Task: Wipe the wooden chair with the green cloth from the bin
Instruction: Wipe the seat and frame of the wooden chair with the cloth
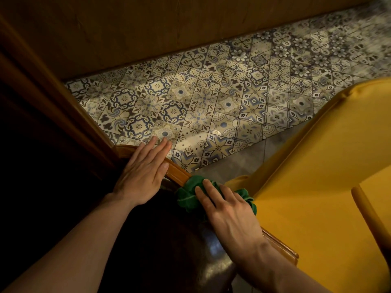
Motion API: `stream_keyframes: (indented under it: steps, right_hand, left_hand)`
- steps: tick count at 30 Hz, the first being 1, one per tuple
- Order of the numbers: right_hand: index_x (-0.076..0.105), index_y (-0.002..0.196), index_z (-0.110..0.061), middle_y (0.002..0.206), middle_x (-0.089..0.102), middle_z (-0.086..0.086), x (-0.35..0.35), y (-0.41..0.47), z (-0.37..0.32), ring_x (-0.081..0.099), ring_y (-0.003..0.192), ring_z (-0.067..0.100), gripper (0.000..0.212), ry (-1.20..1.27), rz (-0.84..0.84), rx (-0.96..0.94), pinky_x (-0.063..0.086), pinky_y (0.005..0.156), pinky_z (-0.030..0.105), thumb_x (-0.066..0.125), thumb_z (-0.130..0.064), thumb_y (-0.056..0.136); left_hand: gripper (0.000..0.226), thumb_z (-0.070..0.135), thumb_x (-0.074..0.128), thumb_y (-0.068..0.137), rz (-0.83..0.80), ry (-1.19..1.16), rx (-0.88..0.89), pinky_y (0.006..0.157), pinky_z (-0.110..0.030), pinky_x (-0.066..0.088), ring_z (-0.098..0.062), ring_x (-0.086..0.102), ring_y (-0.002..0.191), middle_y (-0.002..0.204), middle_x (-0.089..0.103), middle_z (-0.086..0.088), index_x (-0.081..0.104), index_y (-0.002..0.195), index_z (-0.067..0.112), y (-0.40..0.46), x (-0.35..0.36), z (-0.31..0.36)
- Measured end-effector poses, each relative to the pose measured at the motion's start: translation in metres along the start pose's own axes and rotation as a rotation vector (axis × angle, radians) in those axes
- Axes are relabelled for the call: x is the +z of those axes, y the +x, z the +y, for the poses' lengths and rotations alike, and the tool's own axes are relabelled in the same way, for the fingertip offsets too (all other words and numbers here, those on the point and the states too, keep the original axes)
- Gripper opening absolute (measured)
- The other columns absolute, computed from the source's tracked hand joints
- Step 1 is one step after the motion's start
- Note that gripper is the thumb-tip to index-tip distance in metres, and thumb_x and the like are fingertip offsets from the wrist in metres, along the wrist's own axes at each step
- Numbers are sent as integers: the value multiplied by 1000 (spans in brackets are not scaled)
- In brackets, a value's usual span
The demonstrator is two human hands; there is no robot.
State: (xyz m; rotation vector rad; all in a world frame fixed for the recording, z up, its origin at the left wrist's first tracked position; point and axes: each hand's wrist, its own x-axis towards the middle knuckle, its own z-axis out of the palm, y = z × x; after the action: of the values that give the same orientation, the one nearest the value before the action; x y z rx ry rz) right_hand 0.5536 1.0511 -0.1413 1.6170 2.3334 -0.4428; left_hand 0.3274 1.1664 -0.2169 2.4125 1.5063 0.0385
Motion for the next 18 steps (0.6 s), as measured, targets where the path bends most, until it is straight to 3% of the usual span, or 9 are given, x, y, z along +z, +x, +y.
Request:
stream_keyframes:
  steps: [3,7,9,11,15,18]
  right_hand:
    - [20,158,-12,163,24,16,-11,-17,-3,42,134,40,65,1,22,44,42,107,47,39,-11,95]
    - [49,146,-15,151,49,10,-19,-54,6,59,122,34,61,72,207,135,58,90,41,63,-13,87]
    - [56,141,-18,147,55,6,-15,-73,15,62,119,31,68,141,308,185,60,83,39,83,-21,79]
    - [59,139,-20,145,57,4,-6,-90,24,64,117,30,78,161,313,228,61,80,38,91,-28,69]
    - [59,138,-20,148,53,3,23,-101,35,55,130,31,78,100,232,227,58,89,40,92,-28,68]
    - [44,149,-17,159,37,2,44,-96,32,36,144,30,65,77,278,147,44,109,44,66,-17,88]
  left_hand:
    - [59,48,-3,103,-44,-20,-24,123,-34,-15,-3,-25,149,168,-11,14,-7,159,31,1,-6,1]
    - [64,54,2,99,-56,-116,-54,122,-31,-16,-4,-23,150,167,-10,12,-5,159,31,0,-22,28]
    - [60,51,7,103,20,-144,25,123,-32,-13,-5,-19,152,168,-7,11,-2,159,30,-5,-23,60]
    - [59,49,11,106,46,-190,138,125,-34,-7,-5,-14,153,169,-3,10,1,160,28,-12,-15,102]
    - [60,46,12,107,-21,-202,279,126,-35,2,-4,-9,154,169,6,6,11,161,22,-27,19,166]
    - [60,45,8,106,-39,-161,272,126,-37,6,-4,-5,154,169,10,5,12,161,20,-32,29,169]
